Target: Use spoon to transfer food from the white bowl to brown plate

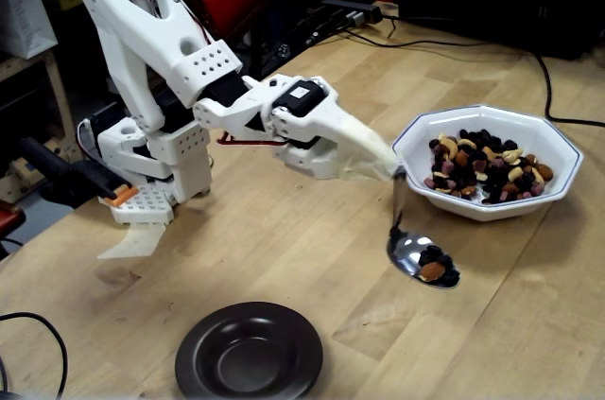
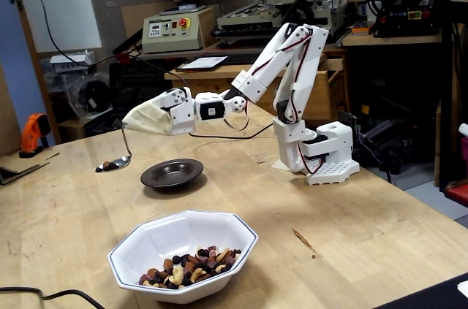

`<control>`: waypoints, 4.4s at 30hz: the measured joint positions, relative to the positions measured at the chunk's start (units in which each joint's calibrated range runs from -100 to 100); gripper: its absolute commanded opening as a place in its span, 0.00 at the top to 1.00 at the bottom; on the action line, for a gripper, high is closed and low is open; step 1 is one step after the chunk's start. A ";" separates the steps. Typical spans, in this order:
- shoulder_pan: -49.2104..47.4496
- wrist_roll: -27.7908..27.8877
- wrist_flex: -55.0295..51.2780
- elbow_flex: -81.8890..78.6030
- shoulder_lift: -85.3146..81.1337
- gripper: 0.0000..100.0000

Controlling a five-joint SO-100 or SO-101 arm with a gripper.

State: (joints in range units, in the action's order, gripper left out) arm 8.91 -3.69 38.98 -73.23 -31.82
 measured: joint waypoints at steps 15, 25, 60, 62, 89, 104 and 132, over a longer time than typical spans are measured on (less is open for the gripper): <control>10.00 0.05 -0.48 -6.99 -8.93 0.96; 13.87 0.15 -0.48 -12.21 -9.02 0.96; 22.41 0.15 -0.56 -22.22 -21.12 0.96; 22.48 0.20 -0.48 -23.15 -25.68 0.96; 22.48 5.86 -0.56 -24.66 -33.58 0.96; 22.48 6.06 -11.56 -24.66 -31.69 0.96; 16.50 7.47 -12.53 -24.66 -31.17 0.96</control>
State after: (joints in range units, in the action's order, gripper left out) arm 25.40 3.79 26.46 -97.90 -62.99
